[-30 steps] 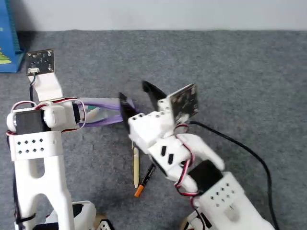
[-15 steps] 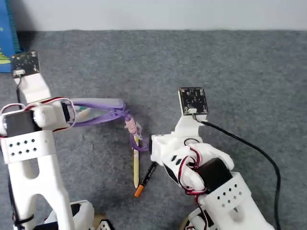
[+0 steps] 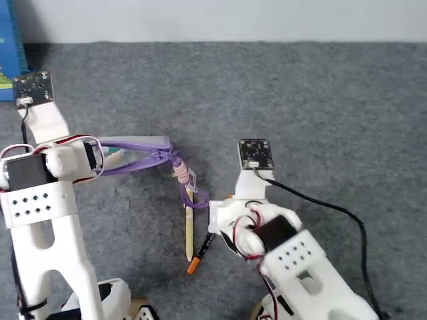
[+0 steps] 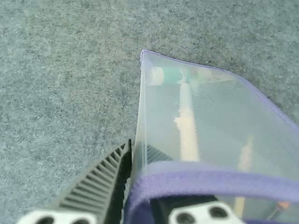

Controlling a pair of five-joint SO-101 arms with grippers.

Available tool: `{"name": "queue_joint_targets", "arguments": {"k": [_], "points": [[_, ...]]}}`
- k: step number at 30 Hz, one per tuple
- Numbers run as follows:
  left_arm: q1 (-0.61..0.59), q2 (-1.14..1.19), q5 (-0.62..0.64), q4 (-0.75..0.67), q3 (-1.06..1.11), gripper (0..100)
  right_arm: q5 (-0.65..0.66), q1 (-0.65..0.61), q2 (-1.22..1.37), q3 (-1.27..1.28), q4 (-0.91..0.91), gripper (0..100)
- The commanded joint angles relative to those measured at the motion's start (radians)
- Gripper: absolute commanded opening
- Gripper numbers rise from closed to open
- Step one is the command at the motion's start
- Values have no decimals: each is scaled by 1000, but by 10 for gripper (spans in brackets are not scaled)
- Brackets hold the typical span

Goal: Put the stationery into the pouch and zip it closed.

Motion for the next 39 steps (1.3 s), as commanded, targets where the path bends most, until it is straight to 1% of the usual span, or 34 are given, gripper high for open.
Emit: {"name": "queue_joint_targets", "arguments": {"k": [1, 5, 9, 14, 17, 26, 27, 29, 32, 34, 35, 37, 39], "points": [[-6, 0, -6, -23, -33, 13, 9, 22, 136, -9, -96, 231], [-6, 2, -6, -23, -31, 13, 9, 85, 275, -34, -193, 231], [-6, 2, -6, -23, -31, 13, 8, 128, 406, -91, -222, 231], [-6, 2, -6, -52, -1, 13, -38, 128, 565, -190, -222, 231], [-6, 2, -6, -58, 8, 13, -41, 128, 653, -249, -222, 231], [-6, 2, -6, -58, 8, 13, -41, 128, 791, -338, -222, 229], [-6, 2, -6, -58, 8, 13, -41, 128, 796, -338, -222, 218], [-6, 2, -6, -58, 10, 13, -41, 131, 800, -338, -222, 154], [-6, 2, -6, -58, 10, 13, -40, 133, 797, -338, -219, 0], [-6, 2, -6, -58, 10, 13, -40, 130, 796, -338, -213, 43], [-6, 2, -6, -58, 10, 13, -37, 130, 796, -336, -211, 46], [-6, 2, -6, -58, 10, 13, -35, 134, 792, -336, -211, 10], [-6, 2, -6, -58, 10, 13, -34, 134, 763, -334, -203, 13]]}}
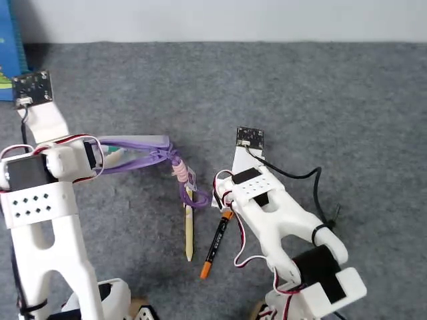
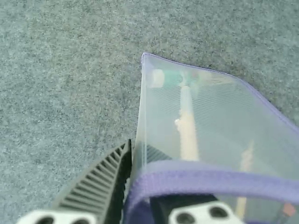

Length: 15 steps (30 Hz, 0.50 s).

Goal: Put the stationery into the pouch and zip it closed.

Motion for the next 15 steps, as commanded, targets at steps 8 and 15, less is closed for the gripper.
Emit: {"name": "queue_joint_targets", "arguments": {"k": [8, 15], "points": [[-5, 2, -6, -25, -8, 13, 77, -5, -355, -46, 177, 8], [-5, 2, -6, -23, -7, 13, 195, -8, -719, -46, 257, 8]]}}
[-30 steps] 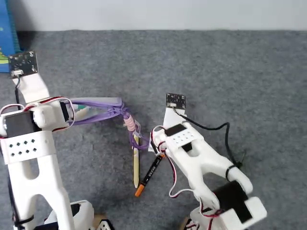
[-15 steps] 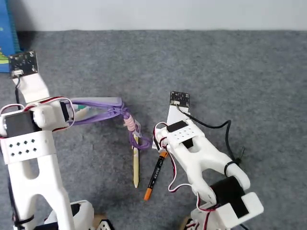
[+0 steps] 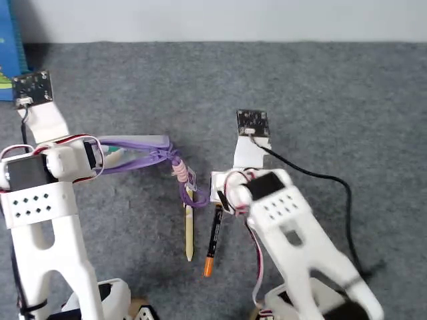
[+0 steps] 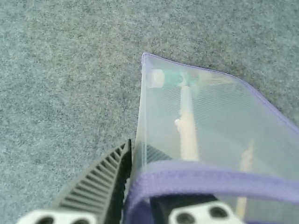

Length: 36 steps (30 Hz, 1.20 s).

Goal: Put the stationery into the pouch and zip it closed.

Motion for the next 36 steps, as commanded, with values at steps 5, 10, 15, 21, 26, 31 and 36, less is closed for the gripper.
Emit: {"name": "queue_joint_targets", "arguments": {"k": [5, 10, 15, 21, 26, 31, 36], "points": [[-5, 2, -6, -23, -7, 13, 158, 2, -394, -46, 19, 8], [-5, 2, -6, -26, 7, 13, 255, -44, -567, -51, 16, 8], [-3, 2, -6, -28, 8, 13, 292, -179, -685, -51, -53, 8], [-3, 2, -6, -28, 8, 13, 313, -259, -722, -44, -289, 8], [-3, 2, -6, -28, 8, 13, 313, -282, -722, -15, -516, 8], [-3, 2, -8, -28, 8, 13, 313, -286, -720, 84, -800, 8], [-3, 2, -9, -28, 8, 13, 311, -286, -705, 204, -1053, 8]]}}
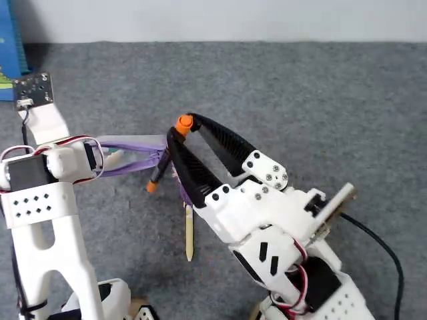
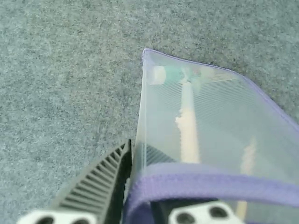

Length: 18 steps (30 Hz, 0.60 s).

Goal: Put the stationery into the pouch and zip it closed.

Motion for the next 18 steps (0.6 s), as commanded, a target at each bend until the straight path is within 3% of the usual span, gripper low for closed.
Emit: {"name": "queue_joint_targets", "arguments": {"k": [1, 10, 18], "points": [[-2, 3, -9, -28, -7, 13, 8, -5, 24, 43, -183, 8], [-2, 3, -11, -28, -7, 13, 9, -5, 300, 83, -487, 8], [-2, 3, -11, -28, -7, 13, 11, -5, 478, 161, -575, 23]]}}
